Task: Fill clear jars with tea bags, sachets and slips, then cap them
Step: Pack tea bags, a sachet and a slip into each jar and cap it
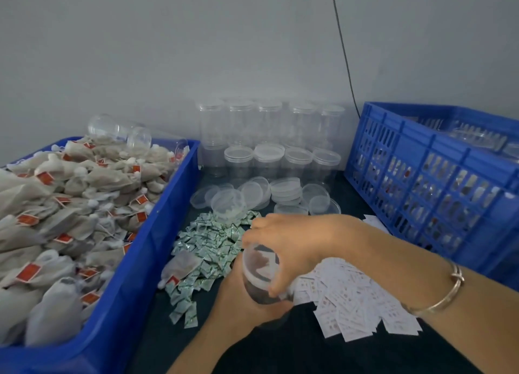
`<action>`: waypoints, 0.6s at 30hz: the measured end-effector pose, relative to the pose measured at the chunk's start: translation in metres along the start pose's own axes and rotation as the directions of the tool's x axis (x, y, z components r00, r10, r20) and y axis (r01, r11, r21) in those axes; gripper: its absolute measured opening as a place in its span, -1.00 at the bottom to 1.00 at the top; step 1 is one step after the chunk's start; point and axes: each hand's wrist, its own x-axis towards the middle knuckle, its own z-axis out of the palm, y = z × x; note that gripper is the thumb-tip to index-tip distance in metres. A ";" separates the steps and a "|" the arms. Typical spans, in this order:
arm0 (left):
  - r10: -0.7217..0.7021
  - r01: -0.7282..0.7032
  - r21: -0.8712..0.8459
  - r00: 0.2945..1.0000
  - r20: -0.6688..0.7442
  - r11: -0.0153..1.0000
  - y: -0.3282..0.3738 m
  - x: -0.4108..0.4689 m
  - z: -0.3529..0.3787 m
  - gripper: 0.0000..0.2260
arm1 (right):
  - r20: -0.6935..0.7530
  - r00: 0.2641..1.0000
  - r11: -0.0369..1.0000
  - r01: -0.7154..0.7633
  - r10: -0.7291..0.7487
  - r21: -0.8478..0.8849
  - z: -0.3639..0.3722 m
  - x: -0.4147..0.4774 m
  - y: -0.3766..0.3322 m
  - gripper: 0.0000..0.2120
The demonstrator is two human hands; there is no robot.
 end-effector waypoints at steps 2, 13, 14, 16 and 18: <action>-0.029 0.029 -0.006 1.000 -0.004 1.000 -0.005 -0.002 -0.001 -0.22 | 0.075 0.991 0.993 0.105 -0.109 0.054 -0.005 0.000 0.001 -0.34; -0.056 0.062 -0.107 0.997 0.061 0.992 -0.012 -0.002 0.003 -0.21 | -0.046 0.975 0.964 -0.221 0.217 -0.147 -0.001 0.005 0.001 -0.27; -0.055 0.061 -0.112 0.997 0.055 0.992 -0.012 -0.002 0.003 -0.20 | -0.001 0.984 0.976 -0.176 0.177 -0.132 -0.003 0.006 0.000 -0.35; -0.050 0.052 -0.106 0.998 0.024 0.993 -0.010 -0.002 0.004 -0.19 | 0.159 0.985 0.995 -0.061 0.073 -0.083 -0.015 0.001 -0.002 -0.35; -0.047 0.048 -0.079 0.999 0.012 0.996 -0.009 -0.002 0.004 -0.15 | 0.240 0.970 0.997 -0.005 0.024 -0.078 -0.022 -0.001 -0.003 -0.11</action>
